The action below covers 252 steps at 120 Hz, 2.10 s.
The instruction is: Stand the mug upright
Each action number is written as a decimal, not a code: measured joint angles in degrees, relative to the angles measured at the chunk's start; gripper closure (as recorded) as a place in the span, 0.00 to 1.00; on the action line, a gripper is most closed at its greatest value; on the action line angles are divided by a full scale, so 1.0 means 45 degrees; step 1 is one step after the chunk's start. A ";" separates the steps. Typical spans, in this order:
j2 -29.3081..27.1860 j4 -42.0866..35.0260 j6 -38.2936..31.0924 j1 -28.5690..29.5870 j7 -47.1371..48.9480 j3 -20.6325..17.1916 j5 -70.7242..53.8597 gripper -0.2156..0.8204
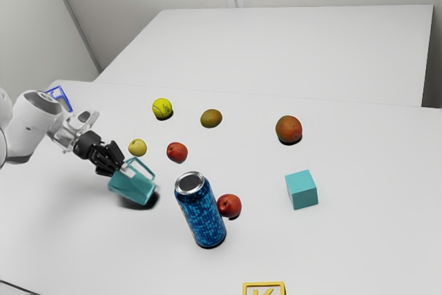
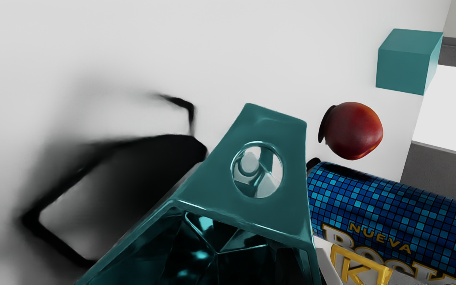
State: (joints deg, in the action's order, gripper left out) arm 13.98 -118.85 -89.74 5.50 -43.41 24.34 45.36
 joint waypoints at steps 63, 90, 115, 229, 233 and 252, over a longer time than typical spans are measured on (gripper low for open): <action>-0.1378 -0.0139 -0.2356 -0.1695 0.0534 -0.0066 -0.1490 0.97; -0.2550 -0.1115 -0.4324 -0.2904 0.1601 0.0482 -0.3648 0.97; -0.2753 -0.1153 -0.5232 -0.3439 0.3045 0.0597 -0.5910 0.97; -0.2570 -0.1456 -0.7576 -0.5305 0.7525 0.1050 -1.0557 0.97; -0.2571 -0.1522 -0.7576 -0.5392 0.7623 0.1068 -1.0586 0.97; -0.2571 -0.1670 -0.7558 -0.5691 0.8084 0.1094 -1.0928 0.97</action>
State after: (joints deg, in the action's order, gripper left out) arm 2.41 -126.36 -123.75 -20.11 -7.03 29.26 -3.81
